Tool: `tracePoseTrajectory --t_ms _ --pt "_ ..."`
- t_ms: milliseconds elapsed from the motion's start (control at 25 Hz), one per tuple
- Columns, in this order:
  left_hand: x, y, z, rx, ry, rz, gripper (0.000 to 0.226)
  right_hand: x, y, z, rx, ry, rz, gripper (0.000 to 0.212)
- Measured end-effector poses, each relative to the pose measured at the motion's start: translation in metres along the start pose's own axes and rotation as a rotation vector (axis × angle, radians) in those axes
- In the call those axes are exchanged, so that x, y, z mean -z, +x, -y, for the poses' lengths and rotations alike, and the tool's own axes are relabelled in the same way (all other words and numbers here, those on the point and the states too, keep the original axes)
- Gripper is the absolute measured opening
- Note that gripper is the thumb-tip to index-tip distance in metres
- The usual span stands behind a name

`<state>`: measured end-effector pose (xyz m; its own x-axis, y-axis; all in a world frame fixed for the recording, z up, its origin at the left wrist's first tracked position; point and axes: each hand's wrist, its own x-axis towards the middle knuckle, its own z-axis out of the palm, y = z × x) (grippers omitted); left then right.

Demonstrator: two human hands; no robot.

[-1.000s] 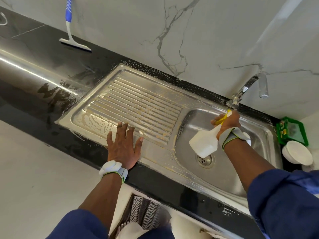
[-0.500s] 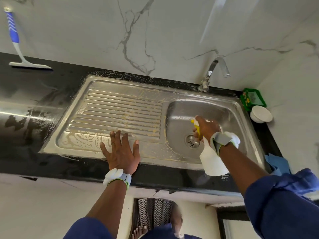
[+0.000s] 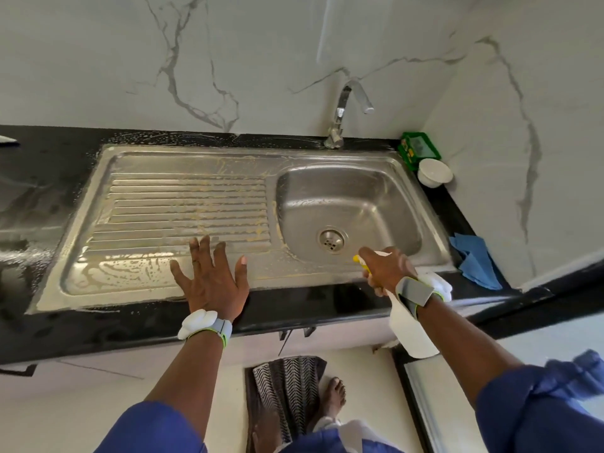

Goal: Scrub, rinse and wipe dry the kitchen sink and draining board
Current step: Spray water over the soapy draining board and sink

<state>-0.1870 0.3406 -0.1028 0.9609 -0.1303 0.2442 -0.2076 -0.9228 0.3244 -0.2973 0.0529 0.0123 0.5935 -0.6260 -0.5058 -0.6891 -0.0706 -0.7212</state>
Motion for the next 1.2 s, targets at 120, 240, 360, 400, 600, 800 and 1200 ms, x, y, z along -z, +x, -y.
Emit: tracePoseTrajectory --t_ms 120,240,360,400,600,800,1200 --pt "-0.009 -0.001 -0.031 -0.195 -0.017 0.035 0.063 0.03 0.002 -0.025 -0.025 0.029 -0.041 0.052" --pt "-0.022 -0.005 -0.094 -0.317 -0.105 0.108 0.062 0.061 0.0 -0.042 -0.035 0.063 -0.153 0.041" --pt "-0.035 -0.018 -0.155 -0.399 -0.155 0.196 0.062 0.091 0.007 -0.057 -0.079 0.189 -0.274 0.043" --pt "-0.038 -0.022 -0.17 -0.418 -0.173 0.225 0.063 0.097 0.009 -0.061 -0.084 0.239 -0.286 0.047" --pt "-0.064 -0.035 -0.237 -0.495 -0.171 0.279 0.065 0.137 0.03 -0.084 -0.108 0.278 -0.406 0.042" --pt "-0.085 -0.032 -0.283 -0.467 -0.138 0.266 0.062 0.184 0.07 -0.094 -0.165 0.471 -0.402 0.041" --pt "-0.097 -0.028 -0.287 -0.367 -0.034 0.269 0.077 0.212 0.15 -0.055 -0.073 0.323 -0.115 0.04"
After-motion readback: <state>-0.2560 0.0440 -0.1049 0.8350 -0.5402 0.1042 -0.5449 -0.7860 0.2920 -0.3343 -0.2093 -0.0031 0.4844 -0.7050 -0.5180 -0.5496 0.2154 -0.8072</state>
